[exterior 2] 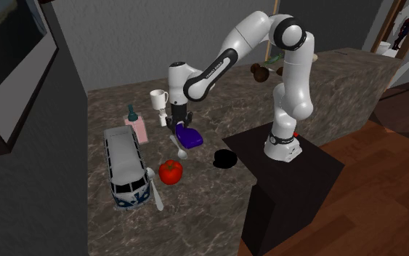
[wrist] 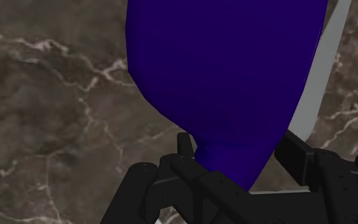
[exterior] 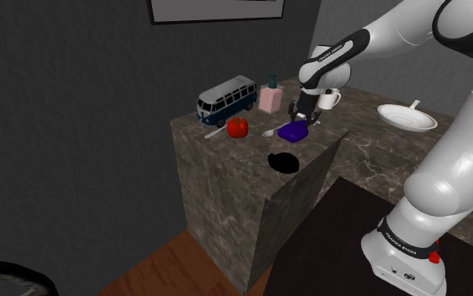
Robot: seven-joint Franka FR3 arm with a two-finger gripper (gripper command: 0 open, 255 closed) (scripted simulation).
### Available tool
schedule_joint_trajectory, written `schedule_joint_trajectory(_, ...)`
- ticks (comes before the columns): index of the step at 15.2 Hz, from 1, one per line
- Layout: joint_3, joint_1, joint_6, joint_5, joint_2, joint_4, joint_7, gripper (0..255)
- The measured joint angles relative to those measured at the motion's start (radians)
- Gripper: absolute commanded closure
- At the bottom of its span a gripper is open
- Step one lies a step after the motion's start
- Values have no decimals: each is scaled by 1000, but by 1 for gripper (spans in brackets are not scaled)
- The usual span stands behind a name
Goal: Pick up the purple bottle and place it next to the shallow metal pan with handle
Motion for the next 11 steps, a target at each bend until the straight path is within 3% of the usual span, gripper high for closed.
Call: schedule_joint_trajectory(11, -2, 1, -132, -21, -80, 53, 21, 255)
